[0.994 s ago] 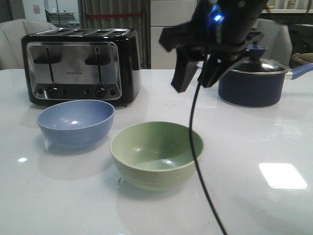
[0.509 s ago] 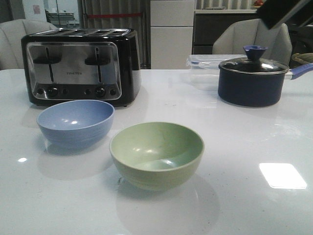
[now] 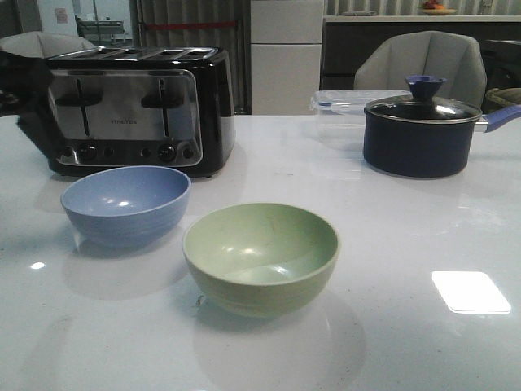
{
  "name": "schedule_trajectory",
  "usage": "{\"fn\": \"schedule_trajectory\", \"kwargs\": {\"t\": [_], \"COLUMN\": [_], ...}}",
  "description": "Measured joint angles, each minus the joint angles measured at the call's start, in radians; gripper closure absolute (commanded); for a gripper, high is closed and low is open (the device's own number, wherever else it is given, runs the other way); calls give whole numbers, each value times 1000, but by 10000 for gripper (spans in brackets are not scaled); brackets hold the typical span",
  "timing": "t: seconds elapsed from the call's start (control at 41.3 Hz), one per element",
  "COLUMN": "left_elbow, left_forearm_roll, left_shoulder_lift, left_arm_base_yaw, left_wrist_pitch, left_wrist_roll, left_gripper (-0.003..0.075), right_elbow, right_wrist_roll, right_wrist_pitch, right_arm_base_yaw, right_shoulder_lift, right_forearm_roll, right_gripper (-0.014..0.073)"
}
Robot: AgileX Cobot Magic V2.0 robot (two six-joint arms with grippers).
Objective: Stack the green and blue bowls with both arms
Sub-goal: 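Lower the left gripper and grasp the rim of the light blue bowl, then lift the blue bowl with the left gripper and carry it over the green bowl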
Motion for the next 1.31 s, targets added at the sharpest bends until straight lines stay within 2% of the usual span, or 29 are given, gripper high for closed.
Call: {"fn": "schedule_trajectory", "kwargs": {"t": [0.315, 0.388, 0.436, 0.654, 0.824, 1.042, 1.309], "left_elbow": [-169, -193, -206, -221, -223, -259, -428], "left_forearm_roll": [-33, -33, -33, -39, -39, -40, -42], "left_shoulder_lift": [264, 305, 328, 360, 360, 360, 338], "left_arm_base_yaw": [-5, -5, -5, -5, -5, -5, -16], "left_wrist_pitch": [-5, -6, -6, -7, -3, 61, 243], "left_wrist_roll": [0, 0, 0, 0, 0, 0, 28], "left_gripper": [87, 107, 156, 462, 628, 624, 624], "right_elbow": [0, 0, 0, 0, 0, 0, 0], "right_wrist_roll": [-2, -2, -2, -2, -2, -2, -2], "right_wrist_pitch": [0, 0, 0, 0, 0, 2, 2], "right_arm_base_yaw": [0, 0, 0, 0, 0, 0, 0], "right_shoulder_lift": [0, 0, 0, 0, 0, 0, 0], "right_forearm_roll": [0, 0, 0, 0, 0, 0, 0], "right_gripper": [146, 146, 146, 146, 146, 146, 146]}}
